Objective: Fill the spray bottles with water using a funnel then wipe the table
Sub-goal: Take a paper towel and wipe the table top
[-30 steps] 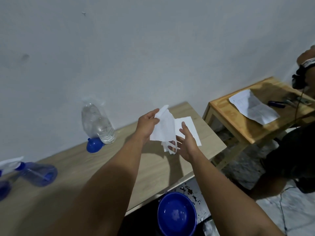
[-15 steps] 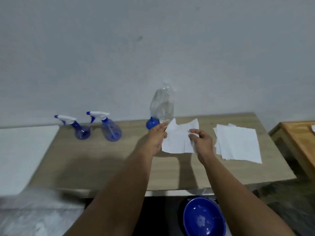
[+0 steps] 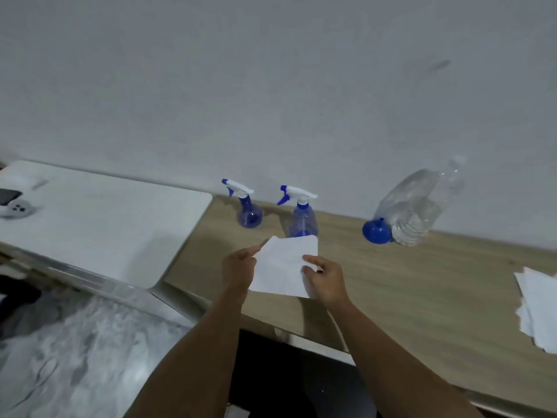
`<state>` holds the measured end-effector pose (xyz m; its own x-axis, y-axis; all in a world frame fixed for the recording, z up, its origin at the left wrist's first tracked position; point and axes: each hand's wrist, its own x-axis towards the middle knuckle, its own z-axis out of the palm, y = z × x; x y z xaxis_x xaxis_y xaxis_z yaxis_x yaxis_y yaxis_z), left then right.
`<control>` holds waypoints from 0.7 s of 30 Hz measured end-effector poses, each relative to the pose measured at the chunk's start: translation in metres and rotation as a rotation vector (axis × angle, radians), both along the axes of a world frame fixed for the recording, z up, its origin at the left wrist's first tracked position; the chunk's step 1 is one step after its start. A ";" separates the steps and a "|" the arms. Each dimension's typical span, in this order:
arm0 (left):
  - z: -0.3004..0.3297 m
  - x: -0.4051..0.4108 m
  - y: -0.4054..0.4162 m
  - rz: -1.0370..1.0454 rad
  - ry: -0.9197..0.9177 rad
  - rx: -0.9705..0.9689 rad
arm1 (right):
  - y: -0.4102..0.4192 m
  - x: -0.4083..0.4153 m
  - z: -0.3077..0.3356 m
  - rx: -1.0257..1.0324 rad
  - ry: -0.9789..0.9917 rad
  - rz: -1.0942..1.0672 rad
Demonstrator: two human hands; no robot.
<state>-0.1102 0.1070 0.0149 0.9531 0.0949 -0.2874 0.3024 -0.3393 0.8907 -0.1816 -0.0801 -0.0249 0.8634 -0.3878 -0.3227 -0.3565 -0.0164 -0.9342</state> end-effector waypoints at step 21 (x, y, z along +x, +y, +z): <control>-0.106 0.149 0.156 -0.622 -0.622 0.854 | 0.177 0.108 -0.053 -1.082 0.222 0.209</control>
<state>0.0384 0.2635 -0.0909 0.8562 -0.4900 0.1641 -0.5165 -0.8202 0.2461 -0.0733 0.0972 -0.0775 0.9097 -0.4111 -0.0589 -0.4082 -0.8591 -0.3087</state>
